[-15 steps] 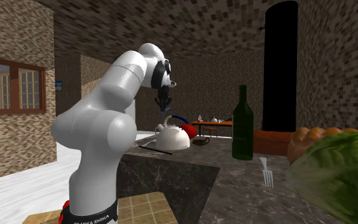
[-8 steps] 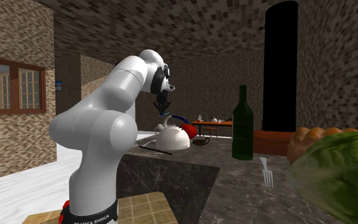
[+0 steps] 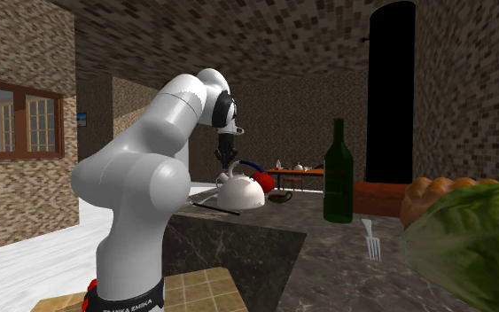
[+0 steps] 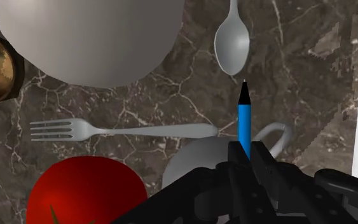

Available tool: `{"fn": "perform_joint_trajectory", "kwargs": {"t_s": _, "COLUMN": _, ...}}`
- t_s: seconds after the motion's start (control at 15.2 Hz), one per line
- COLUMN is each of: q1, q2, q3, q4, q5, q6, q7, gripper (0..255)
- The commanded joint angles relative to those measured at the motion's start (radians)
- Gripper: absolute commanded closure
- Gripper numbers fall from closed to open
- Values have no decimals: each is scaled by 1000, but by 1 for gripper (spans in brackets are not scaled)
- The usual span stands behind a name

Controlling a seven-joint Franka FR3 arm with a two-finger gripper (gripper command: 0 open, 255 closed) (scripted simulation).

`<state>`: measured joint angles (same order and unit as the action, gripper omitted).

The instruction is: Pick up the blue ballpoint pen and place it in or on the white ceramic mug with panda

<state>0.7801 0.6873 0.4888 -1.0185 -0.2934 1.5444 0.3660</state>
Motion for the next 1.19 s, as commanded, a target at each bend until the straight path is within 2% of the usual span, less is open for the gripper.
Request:
{"fn": "perform_joint_trajectory", "kwargs": {"t_s": 0.0, "q1": -14, "q2": -14, "q3": 2, "q4": -53, "q5": 4, "q6": 38, "q7": 3, "gripper": 255}}
{"fn": "perform_joint_trajectory", "kwargs": {"t_s": 0.13, "q1": -20, "q2": -17, "q3": 2, "q4": -85, "q5": 4, "q6": 66, "q7": 6, "gripper": 255}}
{"fn": "perform_joint_trajectory", "kwargs": {"t_s": 0.59, "q1": -20, "q2": -17, "q3": 2, "q4": -85, "q5": 4, "q6": 66, "q7": 6, "gripper": 255}}
{"fn": "perform_joint_trajectory", "kwargs": {"t_s": 0.66, "q1": -20, "q2": -17, "q3": 2, "q4": -85, "q5": 4, "q6": 66, "q7": 6, "gripper": 0}}
{"fn": "perform_joint_trajectory", "kwargs": {"t_s": 0.99, "q1": -20, "q2": -17, "q3": 2, "q4": -85, "q5": 4, "q6": 66, "q7": 6, "gripper": 0}}
{"fn": "perform_joint_trajectory", "kwargs": {"t_s": 1.12, "q1": 7, "q2": 8, "q3": -1, "q4": 28, "q5": -2, "q6": -19, "q7": -2, "gripper": 0}}
